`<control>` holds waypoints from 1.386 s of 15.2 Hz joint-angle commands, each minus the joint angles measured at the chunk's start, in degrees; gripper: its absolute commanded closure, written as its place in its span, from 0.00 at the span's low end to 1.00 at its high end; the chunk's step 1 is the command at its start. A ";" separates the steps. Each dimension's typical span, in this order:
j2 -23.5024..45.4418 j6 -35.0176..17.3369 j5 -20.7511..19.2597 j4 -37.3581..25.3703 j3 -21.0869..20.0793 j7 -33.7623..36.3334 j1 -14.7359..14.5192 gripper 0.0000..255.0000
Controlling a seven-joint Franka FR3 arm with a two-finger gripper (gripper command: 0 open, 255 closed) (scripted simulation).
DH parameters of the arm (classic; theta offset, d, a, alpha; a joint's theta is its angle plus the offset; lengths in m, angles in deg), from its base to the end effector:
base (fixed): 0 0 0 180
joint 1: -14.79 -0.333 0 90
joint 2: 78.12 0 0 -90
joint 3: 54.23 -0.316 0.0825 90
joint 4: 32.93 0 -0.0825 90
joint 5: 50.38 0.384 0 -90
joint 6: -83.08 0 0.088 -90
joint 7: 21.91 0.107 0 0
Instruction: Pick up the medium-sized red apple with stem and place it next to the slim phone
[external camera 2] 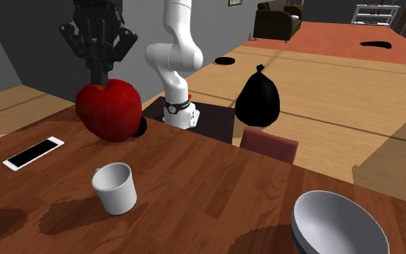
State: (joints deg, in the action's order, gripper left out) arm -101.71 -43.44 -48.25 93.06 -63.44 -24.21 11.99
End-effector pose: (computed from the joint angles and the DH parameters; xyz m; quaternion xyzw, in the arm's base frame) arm 0.4547 0.1085 0.5892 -0.9716 -0.1143 -0.2072 0.0017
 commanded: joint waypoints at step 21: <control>16.94 2.98 8.04 -17.36 22.49 -33.39 7.45 1.00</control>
State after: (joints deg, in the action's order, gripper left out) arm -85.89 -41.03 -40.78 77.20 -41.63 -56.35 19.14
